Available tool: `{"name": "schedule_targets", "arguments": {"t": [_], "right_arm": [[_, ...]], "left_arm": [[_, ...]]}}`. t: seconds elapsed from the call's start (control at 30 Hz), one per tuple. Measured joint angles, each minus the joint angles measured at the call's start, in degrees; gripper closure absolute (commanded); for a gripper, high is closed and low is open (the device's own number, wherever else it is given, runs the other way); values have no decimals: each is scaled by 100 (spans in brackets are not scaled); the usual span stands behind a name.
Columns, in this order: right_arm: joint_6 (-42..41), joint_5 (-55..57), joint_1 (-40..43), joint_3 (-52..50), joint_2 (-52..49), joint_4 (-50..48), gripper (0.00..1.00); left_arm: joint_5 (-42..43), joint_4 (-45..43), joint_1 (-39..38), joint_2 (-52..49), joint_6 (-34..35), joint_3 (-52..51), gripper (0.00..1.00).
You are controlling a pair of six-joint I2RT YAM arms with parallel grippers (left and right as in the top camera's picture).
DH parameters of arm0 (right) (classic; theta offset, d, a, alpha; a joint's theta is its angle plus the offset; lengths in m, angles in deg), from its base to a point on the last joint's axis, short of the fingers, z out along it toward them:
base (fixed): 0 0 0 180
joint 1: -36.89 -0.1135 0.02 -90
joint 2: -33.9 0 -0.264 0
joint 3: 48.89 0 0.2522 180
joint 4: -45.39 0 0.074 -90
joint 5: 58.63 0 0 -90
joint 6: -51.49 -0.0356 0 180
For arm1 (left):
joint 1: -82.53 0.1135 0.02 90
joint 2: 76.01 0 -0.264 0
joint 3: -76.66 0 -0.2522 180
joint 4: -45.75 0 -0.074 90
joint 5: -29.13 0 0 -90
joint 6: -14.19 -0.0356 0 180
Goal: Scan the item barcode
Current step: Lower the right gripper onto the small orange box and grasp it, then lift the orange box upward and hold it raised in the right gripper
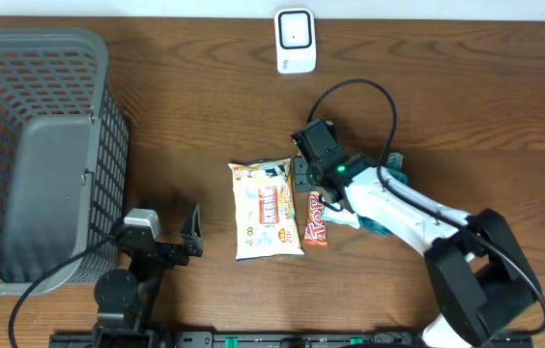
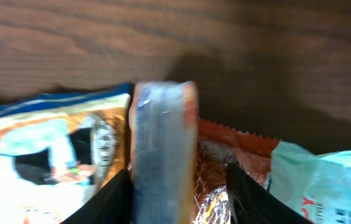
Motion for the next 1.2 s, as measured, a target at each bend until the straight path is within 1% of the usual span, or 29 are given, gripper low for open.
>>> {"name": "schedule_targets", "arguments": {"t": [0.13, 0.23, 0.3, 0.37, 0.4, 0.43, 0.47, 0.6, 0.73, 0.97, 1.03, 1.07, 1.2], "right_arm": [[-92, 4, -22, 0, -136, -22, 56], [-125, 20, -116, 0, -203, -98, 61], [-136, 22, -188, 0, -267, -136, 71], [-195, 28, -229, 0, -323, -153, 88], [-170, 26, -232, 0, -330, -151, 91], [-188, 28, -232, 0, -330, -168, 98], [-177, 26, -232, 0, -330, -192, 99], [-214, -42, -223, 0, -330, -190, 99], [-212, -420, -118, 2, -192, 33, 99], [4, -1716, 590, 4, 841, 750, 99], [216, -2579, 874, 11, 1134, 1036, 98], [256, -2767, 933, 11, 1169, 1091, 99], [535, -4752, 1423, 20, 1294, 1902, 99]], "left_arm": [[0, -7, 0, 0, -2, 0, 2], [-2, 11, 0, 0, -164, 0, 2], [-17, 15, 0, 0, -328, 0, 2], [-20, 15, 0, 0, -444, 0, 2], [-20, 15, 0, 0, -479, 0, 2], [-20, 20, 0, 0, -501, 0, 2], [-20, 24, 0, 0, -520, 0, 2], [-20, 63, 0, 0, -603, 13, 2], [-20, 221, 0, 0, -608, 61, 2], [-20, 275, 0, 0, -608, 76, 2], [-22, 275, 0, 0, -608, 76, 2], [-20, 275, 0, 0, -608, 76, 2], [-22, 278, 0, 0, -610, 79, 2]]}}
